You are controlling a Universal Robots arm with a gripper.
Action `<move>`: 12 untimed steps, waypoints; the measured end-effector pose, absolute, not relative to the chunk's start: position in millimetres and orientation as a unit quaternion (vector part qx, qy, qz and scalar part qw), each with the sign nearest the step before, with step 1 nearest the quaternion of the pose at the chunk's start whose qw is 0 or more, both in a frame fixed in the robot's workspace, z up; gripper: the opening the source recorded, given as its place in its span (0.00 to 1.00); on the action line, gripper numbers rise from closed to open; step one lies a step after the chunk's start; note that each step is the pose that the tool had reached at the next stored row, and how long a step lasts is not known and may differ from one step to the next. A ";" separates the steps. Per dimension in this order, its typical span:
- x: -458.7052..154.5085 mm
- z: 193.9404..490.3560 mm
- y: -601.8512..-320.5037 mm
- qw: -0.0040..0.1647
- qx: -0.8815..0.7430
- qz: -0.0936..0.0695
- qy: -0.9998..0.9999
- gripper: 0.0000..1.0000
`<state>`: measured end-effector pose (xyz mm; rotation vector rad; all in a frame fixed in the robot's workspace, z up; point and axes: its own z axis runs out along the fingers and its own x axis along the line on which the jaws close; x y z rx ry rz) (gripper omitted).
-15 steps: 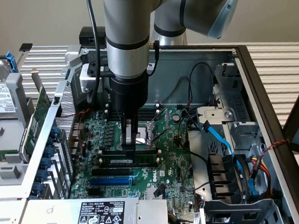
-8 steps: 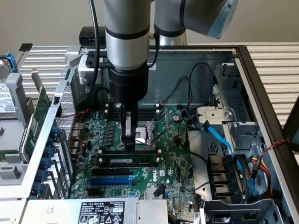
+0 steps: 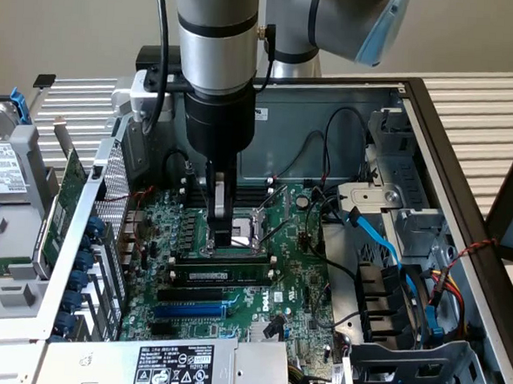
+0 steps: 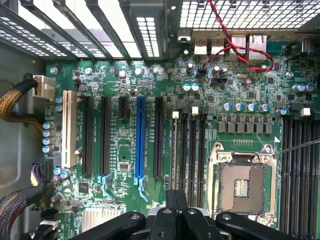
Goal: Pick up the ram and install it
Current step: 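Press down the ram until it locks into place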
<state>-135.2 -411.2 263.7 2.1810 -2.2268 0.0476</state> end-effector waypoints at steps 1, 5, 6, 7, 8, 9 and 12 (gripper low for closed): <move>-135.2 263.8 -411.2 0.012 0.700 0.015 -0.714 0.10; -135.2 264.1 -411.2 0.012 0.700 0.015 -0.714 0.10; -135.2 264.2 -411.2 0.012 0.700 0.015 -0.714 0.10; -135.2 264.2 -411.2 0.012 0.700 0.015 -0.714 0.10; -135.2 264.3 -411.2 0.012 0.700 0.015 -0.714 0.10; -135.2 264.4 -411.3 0.012 0.700 0.015 -0.714 0.10; -135.2 264.5 -411.2 0.012 0.697 0.015 -0.717 0.10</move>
